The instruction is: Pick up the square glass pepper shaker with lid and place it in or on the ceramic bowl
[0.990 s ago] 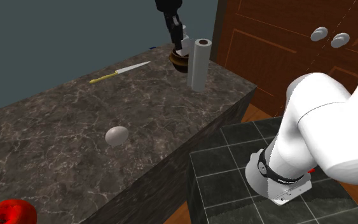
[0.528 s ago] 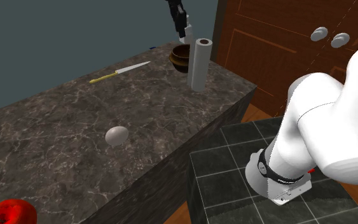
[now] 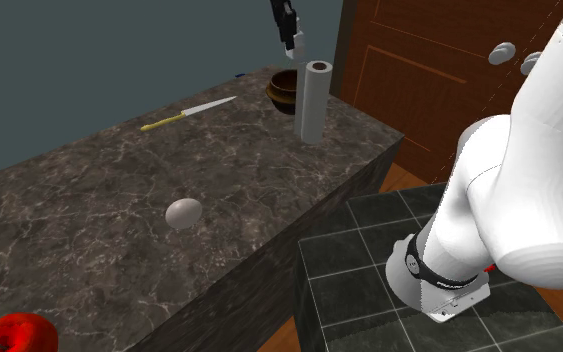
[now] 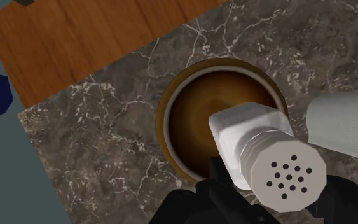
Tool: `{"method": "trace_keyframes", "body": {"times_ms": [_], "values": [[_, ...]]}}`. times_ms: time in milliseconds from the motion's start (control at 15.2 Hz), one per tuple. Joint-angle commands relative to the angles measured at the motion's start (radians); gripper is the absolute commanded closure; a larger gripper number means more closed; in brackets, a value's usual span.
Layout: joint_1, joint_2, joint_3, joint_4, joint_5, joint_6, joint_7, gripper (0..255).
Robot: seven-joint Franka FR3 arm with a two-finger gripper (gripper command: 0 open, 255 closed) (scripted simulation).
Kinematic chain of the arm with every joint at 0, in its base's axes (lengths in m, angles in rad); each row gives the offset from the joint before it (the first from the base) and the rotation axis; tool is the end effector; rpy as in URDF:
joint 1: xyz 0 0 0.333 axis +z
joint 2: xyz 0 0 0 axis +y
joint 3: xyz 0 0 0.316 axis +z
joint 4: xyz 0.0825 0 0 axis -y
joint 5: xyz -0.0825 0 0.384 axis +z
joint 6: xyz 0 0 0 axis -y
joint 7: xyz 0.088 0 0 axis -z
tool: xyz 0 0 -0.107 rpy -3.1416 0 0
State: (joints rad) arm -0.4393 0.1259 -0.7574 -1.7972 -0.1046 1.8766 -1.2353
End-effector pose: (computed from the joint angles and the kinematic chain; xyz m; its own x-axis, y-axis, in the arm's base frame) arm 0.2225 -0.5448 0.4908 0.9813 0.0689 -0.1798 0.0782 -0.9959 0.0452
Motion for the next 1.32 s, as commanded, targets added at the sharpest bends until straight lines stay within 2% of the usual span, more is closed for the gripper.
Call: {"method": "trace_keyframes", "body": {"times_ms": [0,660,1188,1254], "values": [[-0.004,0.007,-0.001,-0.020,0.004,0.026,-0.005,255],[-0.014,0.049,0.003,-0.115,0.030,0.154,-0.006,255],[-0.014,0.049,0.003,-0.115,0.030,0.154,-0.006,255],[-0.014,0.049,0.003,-0.115,0.030,0.154,-0.006,0]]}}
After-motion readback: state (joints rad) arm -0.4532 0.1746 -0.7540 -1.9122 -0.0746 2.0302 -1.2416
